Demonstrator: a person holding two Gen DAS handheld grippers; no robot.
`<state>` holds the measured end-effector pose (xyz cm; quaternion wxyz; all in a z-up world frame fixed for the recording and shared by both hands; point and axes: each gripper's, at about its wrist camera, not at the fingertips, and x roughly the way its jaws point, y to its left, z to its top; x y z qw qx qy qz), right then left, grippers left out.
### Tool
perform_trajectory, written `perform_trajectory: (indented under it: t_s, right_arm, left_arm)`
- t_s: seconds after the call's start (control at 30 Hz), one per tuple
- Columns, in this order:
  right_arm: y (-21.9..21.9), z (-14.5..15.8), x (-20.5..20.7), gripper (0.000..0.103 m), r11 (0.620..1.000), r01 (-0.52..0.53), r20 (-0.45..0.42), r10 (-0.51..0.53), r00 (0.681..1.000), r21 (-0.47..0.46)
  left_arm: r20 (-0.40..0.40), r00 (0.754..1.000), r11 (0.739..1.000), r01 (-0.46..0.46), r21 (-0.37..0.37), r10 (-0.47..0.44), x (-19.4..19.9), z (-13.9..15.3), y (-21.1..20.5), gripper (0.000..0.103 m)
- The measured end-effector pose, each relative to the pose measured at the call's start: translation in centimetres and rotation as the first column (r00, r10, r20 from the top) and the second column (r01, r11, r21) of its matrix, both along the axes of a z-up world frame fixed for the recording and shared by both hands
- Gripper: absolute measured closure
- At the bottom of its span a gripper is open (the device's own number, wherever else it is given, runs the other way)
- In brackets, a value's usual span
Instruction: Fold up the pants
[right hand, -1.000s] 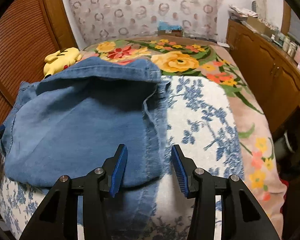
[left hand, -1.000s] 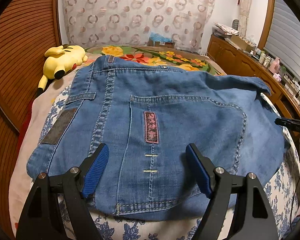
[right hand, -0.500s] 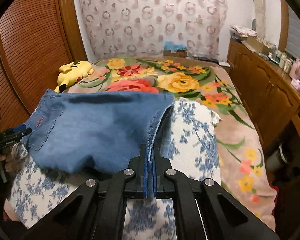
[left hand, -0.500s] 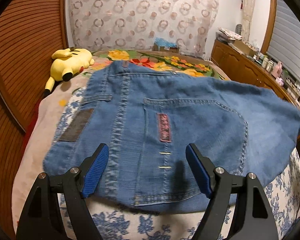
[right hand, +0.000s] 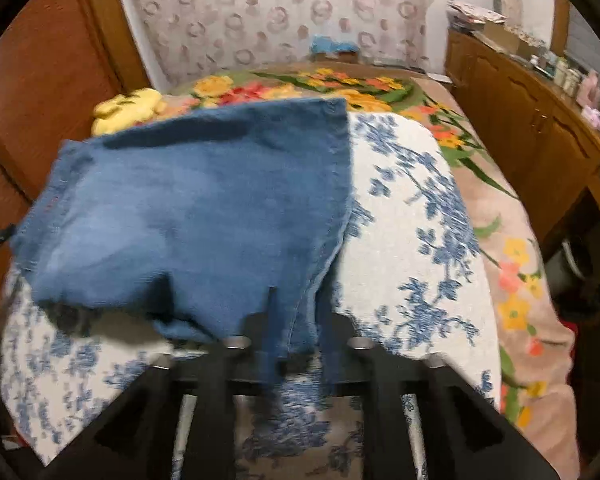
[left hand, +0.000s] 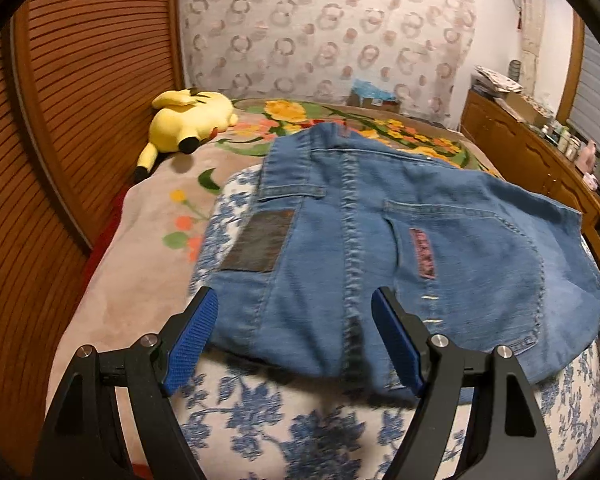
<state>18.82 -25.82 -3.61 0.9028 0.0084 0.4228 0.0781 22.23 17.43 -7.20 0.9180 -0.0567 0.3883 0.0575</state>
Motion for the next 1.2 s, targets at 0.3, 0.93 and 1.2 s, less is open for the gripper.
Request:
perform_trajectory:
  t_s: [0.3,0.93,1.2]
  right_arm:
    - [1.1,-0.9,0.6,0.059,1.000,-0.017,-0.017,0.018,1.000,0.013]
    - [3.9,0.0,-0.9,0.063,0.996,-0.045,0.018,0.047,0.999,-0.081]
    - [4.9,0.2,-1.0,0.088,0.989,-0.089,0.038,0.094,0.995,-0.119]
  left_arm:
    - [-0.037,0.999,0.999,-0.033,-0.001,0.033,-0.5,-1.5,1.4,0.023]
    - [-0.054,0.994,0.989,-0.101,-0.112,0.095,0.5,-2.9,3.3,0.041]
    - [-0.017,0.996,0.987,-0.092,-0.128,0.091,0.4,-2.2,3.3,0.080]
